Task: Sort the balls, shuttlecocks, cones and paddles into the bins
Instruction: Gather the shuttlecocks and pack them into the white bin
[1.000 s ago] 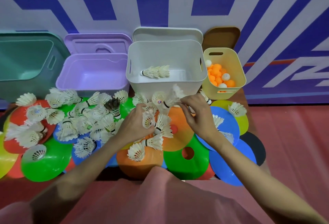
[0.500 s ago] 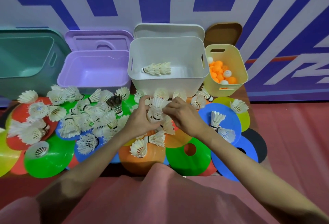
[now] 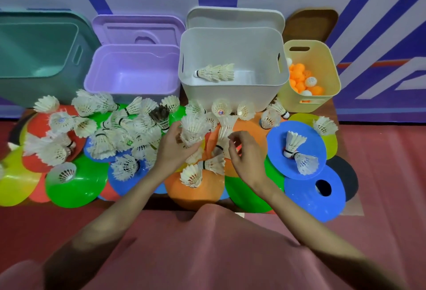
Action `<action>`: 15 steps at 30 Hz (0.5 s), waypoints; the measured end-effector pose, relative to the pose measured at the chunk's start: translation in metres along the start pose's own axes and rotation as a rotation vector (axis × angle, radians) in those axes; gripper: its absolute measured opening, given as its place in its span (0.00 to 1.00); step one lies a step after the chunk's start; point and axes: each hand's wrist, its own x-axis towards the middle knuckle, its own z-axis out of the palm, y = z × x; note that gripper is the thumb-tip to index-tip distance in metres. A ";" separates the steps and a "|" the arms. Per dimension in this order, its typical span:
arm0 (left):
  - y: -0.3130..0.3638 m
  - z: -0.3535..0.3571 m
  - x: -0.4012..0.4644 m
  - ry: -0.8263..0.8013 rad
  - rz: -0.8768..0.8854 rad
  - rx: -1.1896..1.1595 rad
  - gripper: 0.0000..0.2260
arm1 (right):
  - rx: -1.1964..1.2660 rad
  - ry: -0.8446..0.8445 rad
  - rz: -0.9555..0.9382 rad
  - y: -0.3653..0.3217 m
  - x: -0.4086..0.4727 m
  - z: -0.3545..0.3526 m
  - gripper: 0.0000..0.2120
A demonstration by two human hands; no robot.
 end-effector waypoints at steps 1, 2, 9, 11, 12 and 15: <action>-0.005 -0.003 -0.003 -0.008 0.010 -0.001 0.22 | -0.043 -0.042 0.080 0.006 -0.003 0.005 0.06; -0.009 -0.006 -0.005 -0.015 0.012 -0.005 0.21 | -0.100 -0.112 0.162 0.013 -0.007 0.010 0.08; -0.019 -0.018 -0.024 -0.021 0.087 0.027 0.23 | -0.132 -0.374 0.394 0.023 -0.016 0.033 0.10; -0.020 -0.020 -0.028 -0.022 0.121 0.064 0.22 | -0.107 -0.354 0.400 0.020 -0.015 0.035 0.06; -0.020 -0.021 -0.030 -0.018 0.141 0.084 0.21 | -0.103 -0.343 0.399 0.018 -0.015 0.034 0.05; -0.022 -0.025 -0.032 -0.022 0.174 0.131 0.21 | -0.117 -0.330 0.383 0.010 -0.013 0.025 0.06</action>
